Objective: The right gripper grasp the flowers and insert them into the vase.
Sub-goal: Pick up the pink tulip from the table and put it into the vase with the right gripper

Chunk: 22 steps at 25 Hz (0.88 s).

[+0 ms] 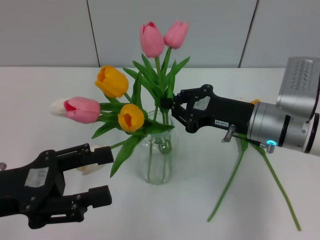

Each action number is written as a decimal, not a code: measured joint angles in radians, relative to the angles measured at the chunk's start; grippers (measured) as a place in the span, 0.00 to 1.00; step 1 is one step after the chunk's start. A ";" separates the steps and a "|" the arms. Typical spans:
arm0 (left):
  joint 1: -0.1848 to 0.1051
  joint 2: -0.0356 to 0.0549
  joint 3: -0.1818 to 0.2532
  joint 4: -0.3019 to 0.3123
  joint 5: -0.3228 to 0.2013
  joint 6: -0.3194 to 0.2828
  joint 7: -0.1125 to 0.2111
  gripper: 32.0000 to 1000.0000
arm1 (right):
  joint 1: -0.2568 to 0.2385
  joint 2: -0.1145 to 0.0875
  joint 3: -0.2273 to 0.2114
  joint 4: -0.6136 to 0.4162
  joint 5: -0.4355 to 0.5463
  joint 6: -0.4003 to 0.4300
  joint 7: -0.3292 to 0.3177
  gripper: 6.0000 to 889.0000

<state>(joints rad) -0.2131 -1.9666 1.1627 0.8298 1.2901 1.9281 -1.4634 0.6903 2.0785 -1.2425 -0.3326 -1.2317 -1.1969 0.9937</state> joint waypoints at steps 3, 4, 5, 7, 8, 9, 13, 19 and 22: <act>0.000 0.0000 0.000 0.000 0.000 0.000 0.000 0.81 | 0.000 0.000 -0.001 0.000 0.000 0.003 0.000 0.10; 0.000 0.0000 0.000 0.000 0.000 0.000 0.000 0.81 | 0.000 0.000 -0.001 -0.002 0.000 0.003 -0.001 0.10; 0.000 0.0000 0.000 0.000 0.000 0.000 0.000 0.81 | 0.000 0.000 -0.001 -0.004 0.000 0.001 -0.001 0.11; 0.002 0.0000 0.000 0.000 0.000 0.000 0.000 0.81 | -0.001 0.000 -0.002 -0.008 0.000 -0.007 -0.003 0.11; 0.002 0.0000 0.000 0.000 0.000 0.000 0.000 0.81 | -0.001 0.000 -0.002 -0.009 0.000 -0.011 -0.003 0.11; 0.003 0.0000 0.000 0.000 0.000 0.000 0.000 0.81 | -0.001 0.000 -0.002 -0.009 0.000 -0.017 -0.003 0.12; 0.003 0.0009 0.000 0.000 0.000 0.000 0.000 0.81 | -0.008 -0.002 -0.002 -0.014 0.000 -0.049 -0.003 0.27; 0.004 0.0032 0.000 0.000 0.000 0.002 0.000 0.81 | -0.053 -0.006 0.002 -0.074 0.000 -0.103 0.005 0.69; 0.006 0.0046 0.000 0.000 0.000 0.002 0.000 0.81 | -0.082 -0.006 0.006 -0.118 0.000 -0.120 0.024 0.84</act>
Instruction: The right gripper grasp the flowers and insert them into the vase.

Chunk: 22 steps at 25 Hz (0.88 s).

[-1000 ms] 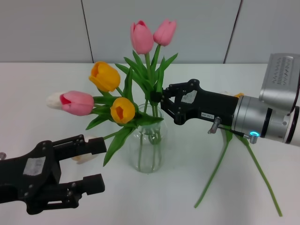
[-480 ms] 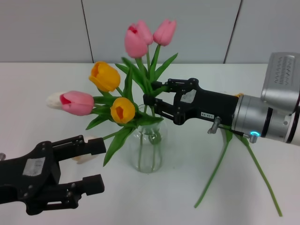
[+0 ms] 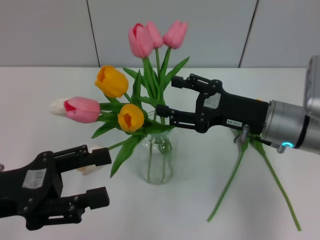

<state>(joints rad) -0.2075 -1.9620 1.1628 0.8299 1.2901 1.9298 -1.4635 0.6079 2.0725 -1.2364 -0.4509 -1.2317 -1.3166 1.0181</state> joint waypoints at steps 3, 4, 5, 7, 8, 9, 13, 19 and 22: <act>0.001 0.0018 0.000 0.000 0.000 0.000 0.000 0.81 | -0.032 -0.002 0.005 -0.045 0.001 -0.029 0.025 0.90; 0.002 0.0021 0.000 0.000 0.000 0.000 0.000 0.81 | -0.041 -0.003 0.007 -0.054 0.001 -0.041 0.031 0.91; 0.002 0.0024 0.000 0.000 0.000 0.001 0.000 0.81 | -0.052 -0.004 0.014 -0.066 0.002 -0.060 0.038 0.92; 0.005 0.0028 0.000 0.001 0.000 0.001 0.000 0.81 | -0.071 -0.004 0.028 -0.079 0.003 -0.091 0.047 0.93; 0.006 0.0028 0.000 0.001 0.000 0.001 0.000 0.81 | -0.078 -0.004 0.038 -0.083 0.003 -0.107 0.049 0.93; 0.008 0.0030 0.000 0.002 0.000 0.002 0.000 0.81 | -0.087 -0.004 0.049 -0.086 0.003 -0.130 0.053 0.94; 0.010 0.0035 0.000 0.004 0.000 0.002 0.000 0.81 | -0.113 -0.014 0.069 -0.096 0.003 -0.223 0.066 0.96; 0.014 0.0049 0.000 0.002 0.000 0.002 0.000 0.81 | -0.158 -0.066 0.073 -0.119 -0.024 -0.326 0.111 0.96; 0.019 0.0050 0.000 0.005 0.000 0.001 0.000 0.81 | -0.165 -0.094 0.076 -0.132 -0.085 -0.371 0.156 0.96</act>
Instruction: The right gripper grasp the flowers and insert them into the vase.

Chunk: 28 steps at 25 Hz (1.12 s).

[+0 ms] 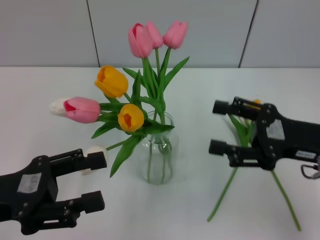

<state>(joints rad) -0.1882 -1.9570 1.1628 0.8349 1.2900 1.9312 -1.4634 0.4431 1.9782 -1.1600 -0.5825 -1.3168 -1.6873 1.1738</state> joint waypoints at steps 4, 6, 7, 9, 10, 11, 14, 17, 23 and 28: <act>0.003 -0.0002 0.000 0.001 0.000 0.000 0.000 0.81 | 0.004 -0.014 0.033 -0.008 -0.110 -0.069 0.035 0.96; 0.003 -0.0003 0.000 0.002 0.000 0.000 0.000 0.81 | 0.008 -0.016 0.075 -0.014 -0.187 -0.118 0.056 0.96; 0.003 -0.0003 0.000 0.002 0.000 0.000 0.000 0.81 | 0.010 -0.016 0.095 -0.016 -0.218 -0.134 0.067 0.96; 0.003 -0.0003 0.000 0.003 0.000 0.000 0.006 0.81 | 0.015 -0.016 0.132 -0.019 -0.281 -0.167 0.085 0.96; 0.003 -0.0003 0.001 0.003 0.000 0.001 0.011 0.81 | 0.018 -0.015 0.142 -0.019 -0.305 -0.180 0.092 0.96; 0.003 -0.0003 0.003 0.003 0.000 0.001 0.017 0.81 | 0.021 -0.015 0.152 -0.019 -0.328 -0.196 0.100 0.96; 0.003 -0.0003 0.007 0.003 0.000 0.002 0.033 0.81 | 0.029 -0.013 0.157 -0.019 -0.355 -0.223 0.111 0.96; 0.003 -0.0003 0.010 0.003 0.002 0.003 0.046 0.81 | 0.033 -0.010 0.155 -0.019 -0.365 -0.245 0.111 0.96; 0.004 -0.0003 0.011 0.003 0.003 0.003 0.064 0.81 | 0.040 -0.011 0.157 -0.019 -0.374 -0.252 0.125 0.96; 0.004 -0.0003 0.011 0.003 0.001 0.003 0.064 0.81 | 0.044 -0.010 0.158 -0.019 -0.378 -0.253 0.127 0.96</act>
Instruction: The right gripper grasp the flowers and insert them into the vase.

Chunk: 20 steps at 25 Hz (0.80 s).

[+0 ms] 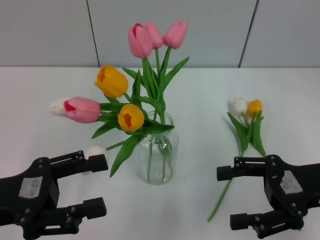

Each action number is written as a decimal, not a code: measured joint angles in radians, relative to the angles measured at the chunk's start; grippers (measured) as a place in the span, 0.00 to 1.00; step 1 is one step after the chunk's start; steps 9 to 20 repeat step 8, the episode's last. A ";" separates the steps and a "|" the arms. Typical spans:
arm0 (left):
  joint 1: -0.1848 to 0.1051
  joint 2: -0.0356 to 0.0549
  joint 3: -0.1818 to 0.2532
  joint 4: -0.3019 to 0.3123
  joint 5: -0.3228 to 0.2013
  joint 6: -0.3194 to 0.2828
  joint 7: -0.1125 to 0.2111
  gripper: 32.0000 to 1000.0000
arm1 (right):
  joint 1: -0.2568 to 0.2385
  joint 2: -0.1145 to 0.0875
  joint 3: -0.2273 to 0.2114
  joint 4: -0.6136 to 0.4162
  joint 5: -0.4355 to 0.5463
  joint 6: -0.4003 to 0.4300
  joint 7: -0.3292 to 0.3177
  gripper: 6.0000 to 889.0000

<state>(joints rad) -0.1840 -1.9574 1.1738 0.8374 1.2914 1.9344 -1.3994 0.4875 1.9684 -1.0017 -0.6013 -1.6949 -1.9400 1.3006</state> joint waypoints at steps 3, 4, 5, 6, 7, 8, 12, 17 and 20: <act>0.000 0.0000 0.000 0.000 -0.001 0.000 -0.002 0.81 | 0.000 0.000 0.000 0.000 0.000 0.001 0.000 0.96; 0.000 -0.0001 0.000 0.001 -0.001 0.000 -0.003 0.81 | 0.000 0.000 0.000 0.000 0.000 0.003 0.000 0.96; -0.001 0.0000 0.000 0.001 -0.001 0.000 -0.005 0.81 | 0.000 0.000 0.000 0.000 -0.001 0.005 0.000 0.96; -0.001 0.0000 0.000 0.001 -0.001 0.000 -0.005 0.81 | 0.000 0.000 0.000 0.000 -0.001 0.007 0.000 0.96; -0.002 0.0000 0.000 0.001 -0.001 0.000 -0.006 0.81 | 0.000 0.000 0.000 0.000 -0.001 0.009 0.000 0.96; -0.002 0.0000 0.000 0.001 -0.001 0.000 -0.006 0.81 | 0.000 0.000 0.000 0.000 -0.001 0.011 0.000 0.96; -0.002 0.0000 0.000 0.001 -0.001 0.000 -0.006 0.81 | 0.000 0.000 0.000 0.000 -0.001 0.011 0.000 0.96; -0.002 0.0000 0.000 0.001 -0.001 0.000 -0.006 0.81 | 0.000 0.000 0.000 0.000 -0.001 0.011 0.000 0.96; -0.002 0.0000 0.000 0.001 -0.001 0.000 -0.006 0.81 | 0.000 0.000 0.000 0.000 -0.001 0.011 0.000 0.96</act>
